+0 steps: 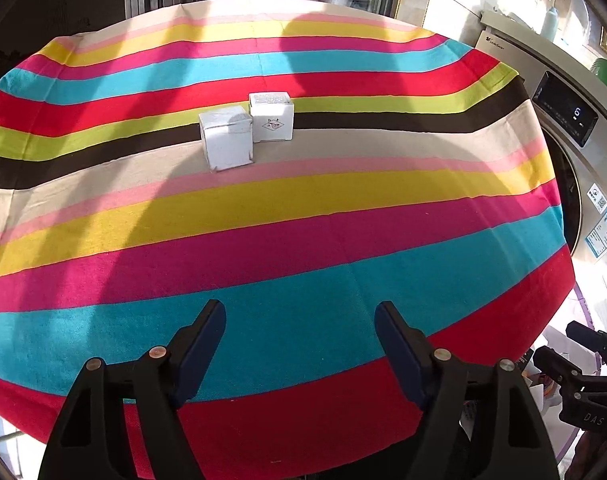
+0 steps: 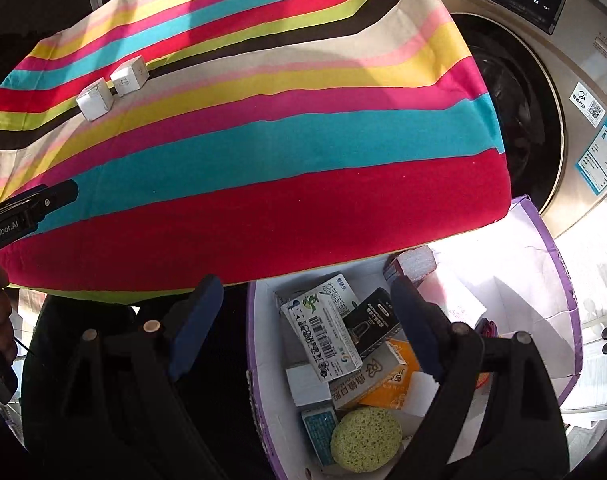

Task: Organize objects
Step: 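Move both open tools back over the table toward the two white boxes, then grasp one small white box with left tool while right tool grasps the other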

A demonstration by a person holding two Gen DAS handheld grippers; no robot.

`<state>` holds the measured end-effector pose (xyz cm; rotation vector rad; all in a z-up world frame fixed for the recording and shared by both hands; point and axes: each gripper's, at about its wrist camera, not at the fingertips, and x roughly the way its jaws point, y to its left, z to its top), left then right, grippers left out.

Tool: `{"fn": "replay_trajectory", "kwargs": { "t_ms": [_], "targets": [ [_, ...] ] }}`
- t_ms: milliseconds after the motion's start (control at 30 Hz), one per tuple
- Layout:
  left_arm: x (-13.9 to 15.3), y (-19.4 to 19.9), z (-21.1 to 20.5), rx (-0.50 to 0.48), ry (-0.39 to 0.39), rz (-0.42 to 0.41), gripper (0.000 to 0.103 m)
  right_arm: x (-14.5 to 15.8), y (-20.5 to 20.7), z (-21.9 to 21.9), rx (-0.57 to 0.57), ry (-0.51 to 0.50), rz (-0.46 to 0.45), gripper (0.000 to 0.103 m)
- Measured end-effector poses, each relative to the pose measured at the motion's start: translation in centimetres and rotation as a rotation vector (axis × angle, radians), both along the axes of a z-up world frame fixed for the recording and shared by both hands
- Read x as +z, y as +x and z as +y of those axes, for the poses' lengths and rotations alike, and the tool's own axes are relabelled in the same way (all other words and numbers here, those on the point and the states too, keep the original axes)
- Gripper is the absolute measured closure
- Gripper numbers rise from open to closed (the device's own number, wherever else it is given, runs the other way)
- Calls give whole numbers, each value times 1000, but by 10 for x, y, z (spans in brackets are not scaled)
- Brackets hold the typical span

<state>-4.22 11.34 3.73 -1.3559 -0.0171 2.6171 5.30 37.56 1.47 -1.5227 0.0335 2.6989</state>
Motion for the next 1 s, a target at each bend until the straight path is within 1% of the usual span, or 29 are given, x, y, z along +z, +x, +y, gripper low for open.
{"fn": "replay_trajectory", "kwargs": {
  "t_ms": [200,367,500,567,600,900,967,1000],
  "targets": [
    [-3,-17,-14,56,0,2,27,-1,-11,-16,39,0,0,15],
    [2,-38,-38,135,73,19,27,0,-21,-27,68,-6,4,15],
    [7,-59,-46,159,104,30,27,-1,-28,-36,83,-14,6,15],
    [9,-71,-44,167,100,39,27,-1,-31,-40,94,-18,7,15],
    [10,-77,-44,150,103,41,27,-1,-32,-42,99,-19,8,15],
    [0,-123,-37,187,70,37,27,-2,-45,-48,107,-34,8,15],
    [-3,-128,-37,194,56,32,32,-2,-49,-48,106,-36,10,15],
    [-5,-131,-39,196,63,26,41,-1,-51,-48,104,-38,12,15]
  ]
}}
